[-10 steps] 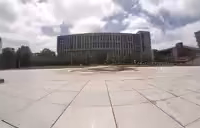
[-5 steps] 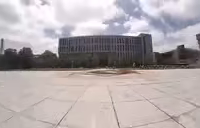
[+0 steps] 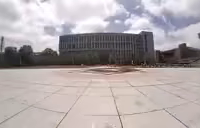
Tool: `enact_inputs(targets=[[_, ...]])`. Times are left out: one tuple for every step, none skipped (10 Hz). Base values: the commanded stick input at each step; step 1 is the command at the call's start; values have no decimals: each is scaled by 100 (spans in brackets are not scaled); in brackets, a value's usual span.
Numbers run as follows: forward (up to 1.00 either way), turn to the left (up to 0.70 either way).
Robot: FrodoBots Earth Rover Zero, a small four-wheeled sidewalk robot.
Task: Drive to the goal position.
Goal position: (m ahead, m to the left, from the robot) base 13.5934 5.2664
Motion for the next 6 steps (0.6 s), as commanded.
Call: enact_inputs(targets=[[100, 10], [100, 0], [100, 0], [100, 0], [100, 0], [100, 0]])
